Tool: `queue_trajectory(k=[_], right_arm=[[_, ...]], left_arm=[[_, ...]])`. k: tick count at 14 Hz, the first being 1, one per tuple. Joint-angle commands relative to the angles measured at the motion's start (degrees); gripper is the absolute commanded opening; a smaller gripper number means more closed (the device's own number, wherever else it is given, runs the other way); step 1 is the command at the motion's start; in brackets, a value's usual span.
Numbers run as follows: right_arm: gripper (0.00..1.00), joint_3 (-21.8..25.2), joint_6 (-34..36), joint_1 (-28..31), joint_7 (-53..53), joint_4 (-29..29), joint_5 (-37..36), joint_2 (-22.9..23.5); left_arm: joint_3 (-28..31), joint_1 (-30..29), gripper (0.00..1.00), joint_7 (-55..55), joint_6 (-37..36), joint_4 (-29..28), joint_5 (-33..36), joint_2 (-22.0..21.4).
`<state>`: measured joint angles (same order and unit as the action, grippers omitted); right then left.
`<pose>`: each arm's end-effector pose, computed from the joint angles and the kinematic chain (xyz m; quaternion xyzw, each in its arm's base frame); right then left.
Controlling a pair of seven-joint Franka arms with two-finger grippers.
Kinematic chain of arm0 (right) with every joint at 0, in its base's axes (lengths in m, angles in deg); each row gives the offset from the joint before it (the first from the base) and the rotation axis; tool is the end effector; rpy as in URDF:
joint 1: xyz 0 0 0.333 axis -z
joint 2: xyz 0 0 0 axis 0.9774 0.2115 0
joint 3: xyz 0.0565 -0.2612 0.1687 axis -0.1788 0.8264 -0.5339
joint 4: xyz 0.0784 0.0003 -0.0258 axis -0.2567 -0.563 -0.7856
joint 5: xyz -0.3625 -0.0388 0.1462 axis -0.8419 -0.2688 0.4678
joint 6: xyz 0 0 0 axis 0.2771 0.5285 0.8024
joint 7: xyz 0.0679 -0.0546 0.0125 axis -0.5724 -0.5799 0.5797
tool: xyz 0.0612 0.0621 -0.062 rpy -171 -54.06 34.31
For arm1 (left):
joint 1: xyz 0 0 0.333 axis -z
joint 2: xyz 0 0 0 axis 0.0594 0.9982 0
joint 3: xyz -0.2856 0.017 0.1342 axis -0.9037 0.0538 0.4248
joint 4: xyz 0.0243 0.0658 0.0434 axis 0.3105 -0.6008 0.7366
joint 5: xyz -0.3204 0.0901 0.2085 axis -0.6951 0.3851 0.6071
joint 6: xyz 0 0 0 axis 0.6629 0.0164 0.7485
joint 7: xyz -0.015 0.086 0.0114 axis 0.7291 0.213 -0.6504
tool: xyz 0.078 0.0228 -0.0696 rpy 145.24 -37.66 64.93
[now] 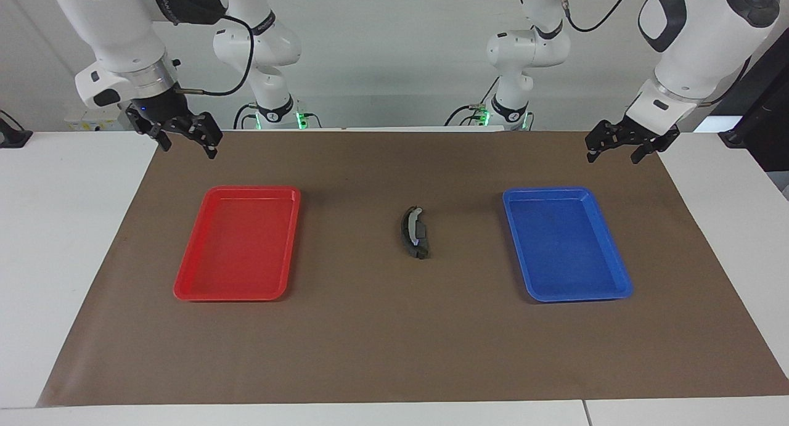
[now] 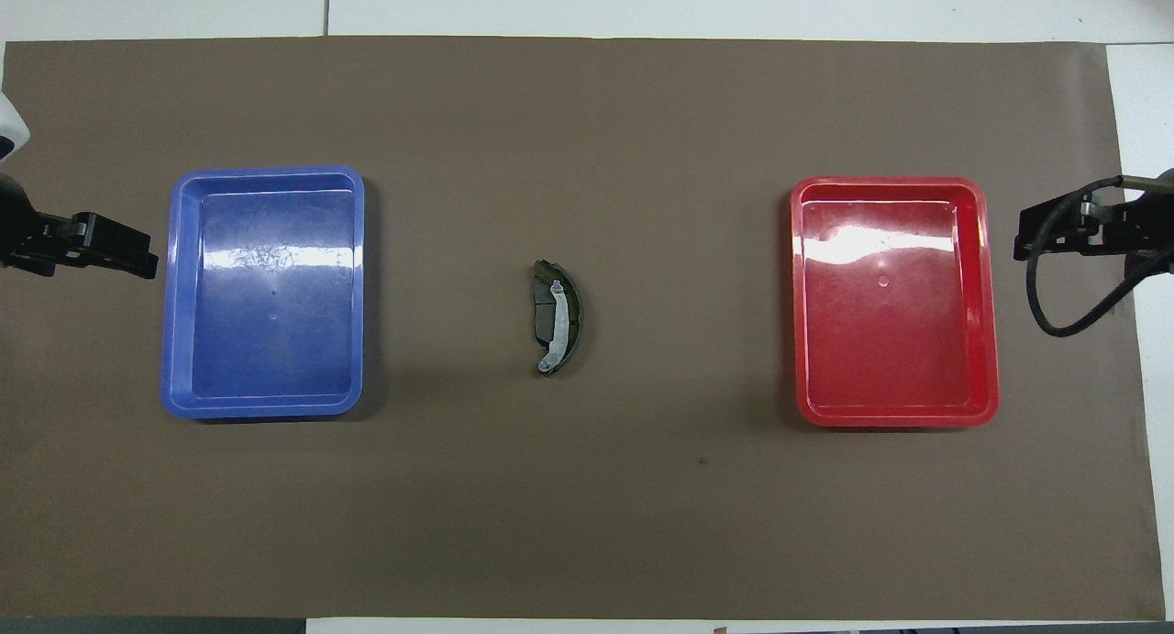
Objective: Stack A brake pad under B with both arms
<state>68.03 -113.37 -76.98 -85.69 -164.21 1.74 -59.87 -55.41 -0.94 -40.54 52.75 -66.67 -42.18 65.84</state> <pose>0.5400 -0.0066 0.6189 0.9936 -0.1109 -0.0174 0.0084 0.5527 -0.0339 0.5986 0.9974 -0.0577 -0.0426 0.0048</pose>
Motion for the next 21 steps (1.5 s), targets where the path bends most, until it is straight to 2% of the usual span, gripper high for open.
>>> queue_trajectory(k=[1,8,11,15,21], right_arm=[[0.99,0.51,0.76,-0.11,1.37,-0.12,1.02,-0.42],[0.99,0.34,3.40,-0.11,1.55,2.78,0.75,0.55],[0.99,0.34,3.66,0.24,5.75,5.24,-4.50,1.69],[0.99,0.69,7.26,0.77,6.91,6.47,-2.07,1.87],[0.99,0.78,6.56,1.12,6.12,5.07,-0.83,1.43]], left_arm=[[-0.10,-0.53,1.00,-0.30,0.36,-0.41,-0.69,-0.54],[-0.10,-0.53,1.00,-0.39,0.36,-0.41,-0.69,-0.54],[-0.10,-0.53,1.00,-0.30,0.36,-0.41,-0.69,-0.54],[-0.10,-0.53,1.00,-0.39,0.36,-0.41,-0.69,-0.54],[-0.10,-0.53,1.00,-0.30,0.36,-0.41,-0.69,-0.54]])
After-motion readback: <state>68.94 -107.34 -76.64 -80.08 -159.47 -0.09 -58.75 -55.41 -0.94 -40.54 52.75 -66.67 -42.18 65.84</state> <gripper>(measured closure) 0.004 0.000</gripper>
